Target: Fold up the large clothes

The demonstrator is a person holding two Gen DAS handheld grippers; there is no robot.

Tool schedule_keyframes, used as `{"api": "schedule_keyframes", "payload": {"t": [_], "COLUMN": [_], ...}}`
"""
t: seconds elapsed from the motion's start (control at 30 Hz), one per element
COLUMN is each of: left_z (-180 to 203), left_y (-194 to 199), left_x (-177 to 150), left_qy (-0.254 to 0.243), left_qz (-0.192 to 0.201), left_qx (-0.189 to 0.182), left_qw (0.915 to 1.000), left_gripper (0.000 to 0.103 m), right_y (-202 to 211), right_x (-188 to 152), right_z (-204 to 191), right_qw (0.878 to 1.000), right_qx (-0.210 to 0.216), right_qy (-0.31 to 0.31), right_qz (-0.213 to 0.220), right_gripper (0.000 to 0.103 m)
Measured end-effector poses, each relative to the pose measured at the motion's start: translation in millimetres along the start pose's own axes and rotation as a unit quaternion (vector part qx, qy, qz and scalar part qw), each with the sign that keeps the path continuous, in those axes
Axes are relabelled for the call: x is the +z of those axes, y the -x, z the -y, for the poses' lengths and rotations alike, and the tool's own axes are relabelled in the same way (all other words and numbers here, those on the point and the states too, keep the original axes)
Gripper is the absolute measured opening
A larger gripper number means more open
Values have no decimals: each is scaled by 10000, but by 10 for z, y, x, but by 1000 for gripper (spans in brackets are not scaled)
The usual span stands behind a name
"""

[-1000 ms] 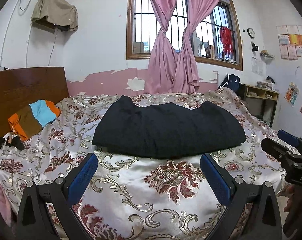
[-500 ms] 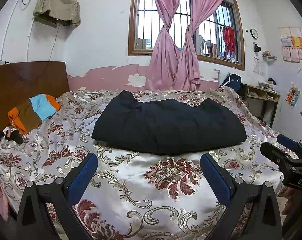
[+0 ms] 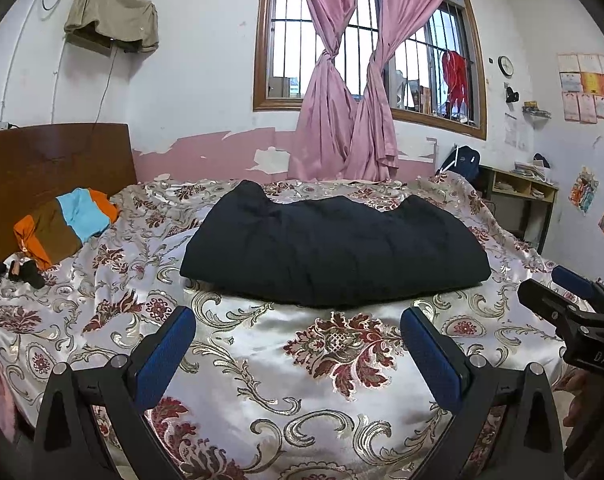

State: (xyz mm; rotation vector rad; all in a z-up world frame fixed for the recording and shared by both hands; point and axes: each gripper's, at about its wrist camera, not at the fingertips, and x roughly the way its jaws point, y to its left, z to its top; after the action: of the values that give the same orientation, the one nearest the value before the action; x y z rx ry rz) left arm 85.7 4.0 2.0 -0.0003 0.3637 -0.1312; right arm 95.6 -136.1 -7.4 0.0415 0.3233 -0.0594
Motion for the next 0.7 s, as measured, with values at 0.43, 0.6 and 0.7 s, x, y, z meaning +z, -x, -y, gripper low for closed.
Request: {"api": "schedule_keyframes", "payload": {"t": [0.43,0.6,0.7], "left_z": [12,21,19], "left_y": [-1,1,-1], "left_x": [-3,-4,-6], "left_qy": [-6,-9,-7], "left_qz": [-4,1,1], "left_qx": [-1,9,10], "left_qw": [10000,10000,10000], "left_gripper": [103,103,103], "right_y": [12,16,15], "right_x": [-3,-4,-4], "right_z": [-7,-7,-8], "right_qw": [10000,10000,10000], "right_qx": [-27,-25,-29], "right_qy": [-37,-41,-39], "right_qz": [8,5,4], "right_gripper": [102,102,102]}}
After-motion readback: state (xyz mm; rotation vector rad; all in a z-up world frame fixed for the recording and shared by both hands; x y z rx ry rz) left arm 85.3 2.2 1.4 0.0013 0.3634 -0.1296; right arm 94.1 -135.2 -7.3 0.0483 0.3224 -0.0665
